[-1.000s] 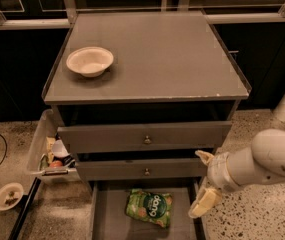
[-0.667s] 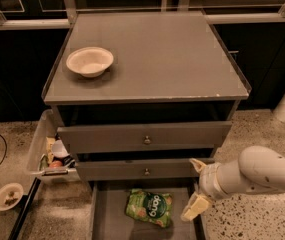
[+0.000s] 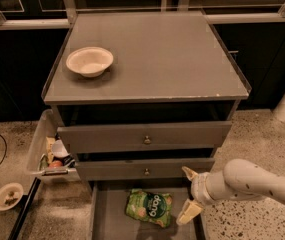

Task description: Pick green rice chip bag from bottom drawer and place on counter

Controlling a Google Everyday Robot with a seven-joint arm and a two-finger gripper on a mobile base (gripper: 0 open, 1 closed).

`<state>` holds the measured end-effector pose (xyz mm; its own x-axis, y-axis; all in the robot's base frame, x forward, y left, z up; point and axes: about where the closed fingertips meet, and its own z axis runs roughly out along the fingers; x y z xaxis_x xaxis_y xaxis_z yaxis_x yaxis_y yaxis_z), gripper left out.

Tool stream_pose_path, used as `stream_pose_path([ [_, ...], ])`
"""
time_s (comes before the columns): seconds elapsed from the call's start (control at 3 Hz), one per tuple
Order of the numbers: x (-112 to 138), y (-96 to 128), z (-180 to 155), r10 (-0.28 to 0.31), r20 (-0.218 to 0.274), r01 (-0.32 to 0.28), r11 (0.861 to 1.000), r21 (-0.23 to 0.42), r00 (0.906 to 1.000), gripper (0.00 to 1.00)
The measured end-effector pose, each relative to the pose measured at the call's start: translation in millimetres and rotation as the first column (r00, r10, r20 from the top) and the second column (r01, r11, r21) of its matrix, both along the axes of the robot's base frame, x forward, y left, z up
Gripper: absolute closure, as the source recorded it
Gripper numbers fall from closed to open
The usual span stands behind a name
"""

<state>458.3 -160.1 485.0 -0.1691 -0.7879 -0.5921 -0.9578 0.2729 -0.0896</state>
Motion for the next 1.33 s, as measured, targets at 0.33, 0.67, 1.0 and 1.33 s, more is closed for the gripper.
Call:
stream_pose_path([
  [0.33, 0.0, 0.0, 0.0, 0.0, 0.0, 0.0, 1.0, 0.0, 1.0, 0.0],
  [0.67, -2.6, 2.6, -27.9, -0.036, -0.06, 0.039, 0.998, 0.046, 0.9976, 0.0],
  [1.0, -11.7, 16.5, -94.8, -0.029, -0.105, 0.037, 0.997, 0.07, 0.9941, 0.0],
  [1.33, -16.1, 28.5, -154.1, 0.004, -0.103, 0.009, 0.993, 0.122, 0.9947, 0.0],
])
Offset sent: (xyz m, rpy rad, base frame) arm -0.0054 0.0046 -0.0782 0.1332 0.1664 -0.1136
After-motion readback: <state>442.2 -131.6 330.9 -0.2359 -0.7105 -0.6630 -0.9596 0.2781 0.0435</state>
